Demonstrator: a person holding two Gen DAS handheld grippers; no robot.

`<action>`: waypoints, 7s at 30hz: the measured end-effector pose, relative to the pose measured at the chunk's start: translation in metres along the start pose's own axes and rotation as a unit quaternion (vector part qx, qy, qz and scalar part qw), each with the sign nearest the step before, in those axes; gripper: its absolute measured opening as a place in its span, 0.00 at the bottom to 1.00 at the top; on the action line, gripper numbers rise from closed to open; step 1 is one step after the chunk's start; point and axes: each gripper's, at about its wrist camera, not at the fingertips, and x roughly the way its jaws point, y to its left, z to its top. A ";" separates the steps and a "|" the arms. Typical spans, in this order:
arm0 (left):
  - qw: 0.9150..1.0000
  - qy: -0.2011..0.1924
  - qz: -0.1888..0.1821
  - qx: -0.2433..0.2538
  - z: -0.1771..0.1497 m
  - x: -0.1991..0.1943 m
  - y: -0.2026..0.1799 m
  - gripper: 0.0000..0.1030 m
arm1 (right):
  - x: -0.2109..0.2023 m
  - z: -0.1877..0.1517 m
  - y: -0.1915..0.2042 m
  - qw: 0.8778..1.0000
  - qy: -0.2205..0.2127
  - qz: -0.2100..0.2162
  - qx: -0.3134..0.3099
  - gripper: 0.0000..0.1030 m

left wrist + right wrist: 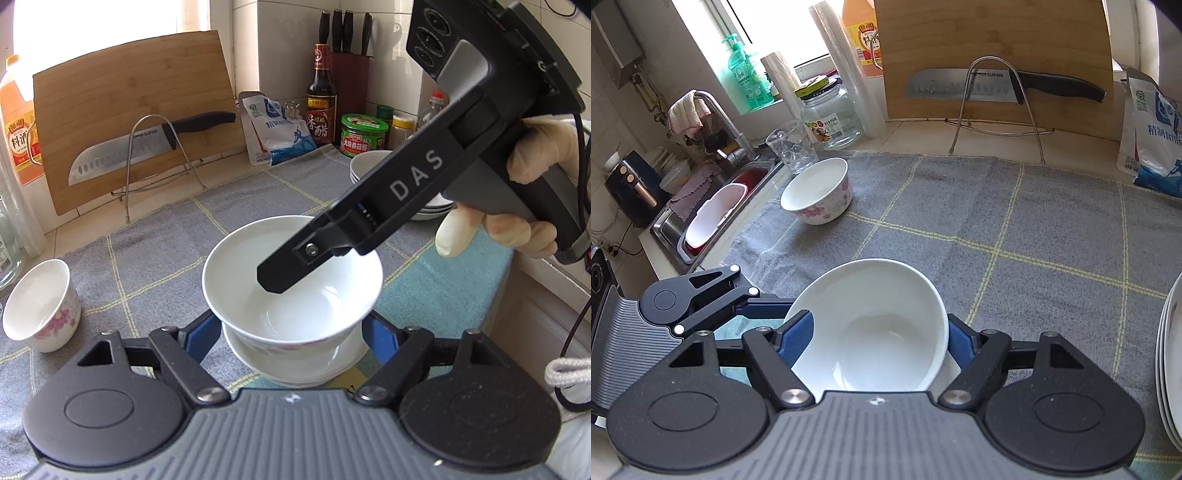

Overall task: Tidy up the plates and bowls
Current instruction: 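Lower the second bowl into the placed bowl with the right gripper, then open the right gripper to release the stacked bowl, then move the right gripper to the third white bowl and grasp its rim, then lift the third bowl and carry it over the nested bowls with the right gripper, then lower the third bowl into the nested bowls with the right gripper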

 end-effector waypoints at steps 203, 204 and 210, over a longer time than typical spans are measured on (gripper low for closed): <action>0.997 -0.049 0.031 0.051 0.002 -0.021 0.030 0.88 | 0.002 0.039 0.033 0.996 -0.006 -0.018 -0.087 0.74; 0.997 -0.048 0.027 0.052 0.004 -0.018 0.027 0.88 | -0.001 0.037 0.031 0.996 -0.006 -0.021 -0.083 0.74; 0.998 -0.036 0.006 0.055 0.007 -0.007 0.016 0.88 | -0.006 0.026 0.017 0.997 0.000 -0.031 -0.064 0.74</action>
